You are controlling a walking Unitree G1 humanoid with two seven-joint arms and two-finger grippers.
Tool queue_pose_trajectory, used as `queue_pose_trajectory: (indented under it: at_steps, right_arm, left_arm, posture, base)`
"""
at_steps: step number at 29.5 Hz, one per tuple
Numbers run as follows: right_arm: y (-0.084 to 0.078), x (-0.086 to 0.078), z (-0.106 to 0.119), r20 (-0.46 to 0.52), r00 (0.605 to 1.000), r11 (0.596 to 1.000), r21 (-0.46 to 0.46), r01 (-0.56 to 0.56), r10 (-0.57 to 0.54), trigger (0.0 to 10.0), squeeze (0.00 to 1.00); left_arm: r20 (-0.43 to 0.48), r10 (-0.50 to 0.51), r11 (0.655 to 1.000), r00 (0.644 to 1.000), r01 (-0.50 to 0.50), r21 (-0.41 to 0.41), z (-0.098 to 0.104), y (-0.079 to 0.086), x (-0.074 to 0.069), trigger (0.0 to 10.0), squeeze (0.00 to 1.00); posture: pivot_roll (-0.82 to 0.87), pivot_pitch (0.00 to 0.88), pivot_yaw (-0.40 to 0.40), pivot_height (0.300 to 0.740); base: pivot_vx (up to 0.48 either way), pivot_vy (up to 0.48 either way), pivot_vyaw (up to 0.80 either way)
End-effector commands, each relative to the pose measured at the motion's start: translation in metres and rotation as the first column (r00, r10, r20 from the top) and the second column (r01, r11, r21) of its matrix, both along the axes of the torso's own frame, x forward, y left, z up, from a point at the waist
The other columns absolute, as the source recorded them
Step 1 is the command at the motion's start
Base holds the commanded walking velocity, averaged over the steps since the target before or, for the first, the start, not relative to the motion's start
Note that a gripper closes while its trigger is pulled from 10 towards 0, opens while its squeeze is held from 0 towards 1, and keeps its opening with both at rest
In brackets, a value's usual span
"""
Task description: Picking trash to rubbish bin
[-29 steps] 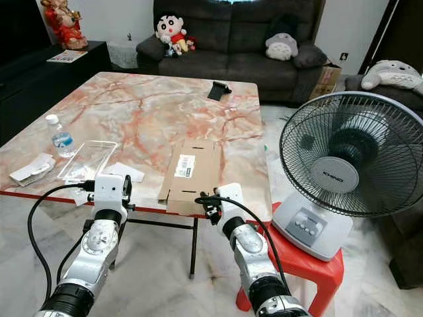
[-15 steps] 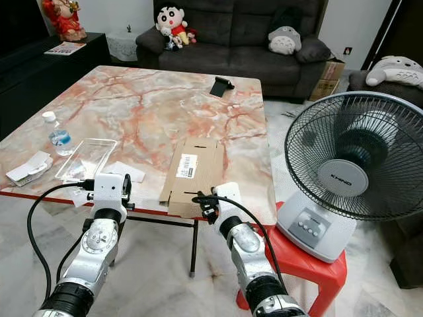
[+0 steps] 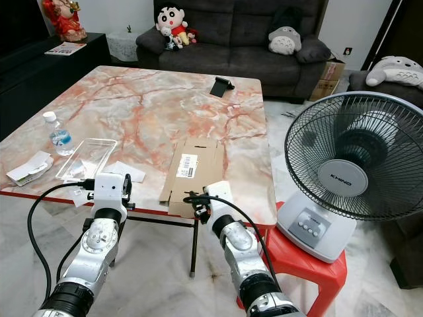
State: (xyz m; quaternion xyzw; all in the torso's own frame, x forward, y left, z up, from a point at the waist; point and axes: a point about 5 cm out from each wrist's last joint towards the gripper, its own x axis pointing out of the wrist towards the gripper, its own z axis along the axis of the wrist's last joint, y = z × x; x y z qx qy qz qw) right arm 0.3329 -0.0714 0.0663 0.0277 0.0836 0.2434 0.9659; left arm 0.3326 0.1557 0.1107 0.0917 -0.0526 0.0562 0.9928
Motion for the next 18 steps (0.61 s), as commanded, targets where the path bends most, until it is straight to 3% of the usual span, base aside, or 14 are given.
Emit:
queue_pose_trajectory:
  at_steps: [1,12,18]
  right_arm:
    - [0.002,0.002,0.002,-0.017,1.0,1.0,0.021,0.003,-0.003,10.0,0.0]
    - [0.018,0.003,0.009,-0.007,0.999,0.998,0.037,-0.054,0.054,10.0,0.0]
    - [0.011,0.002,-0.003,-0.068,0.997,1.0,-0.012,-0.021,0.02,10.0,0.0]
  left_arm:
    - [0.026,-0.018,1.0,1.0,0.018,0.005,0.009,-0.004,0.004,10.0,0.0]
    - [0.026,-0.026,1.0,0.999,0.026,0.002,0.01,-0.006,0.005,10.0,0.0]
    - [0.02,-0.039,0.999,0.999,0.039,0.001,0.01,-0.007,0.005,10.0,0.0]
  posture:
    - [-0.02,0.033,-0.047,0.74]
    - [-0.02,0.033,-0.05,0.74]
    - [-0.02,0.033,-0.05,0.74]
  base:
    - [0.0,0.0,0.0]
    - [0.0,0.0,0.0]
    - [0.0,0.0,0.0]
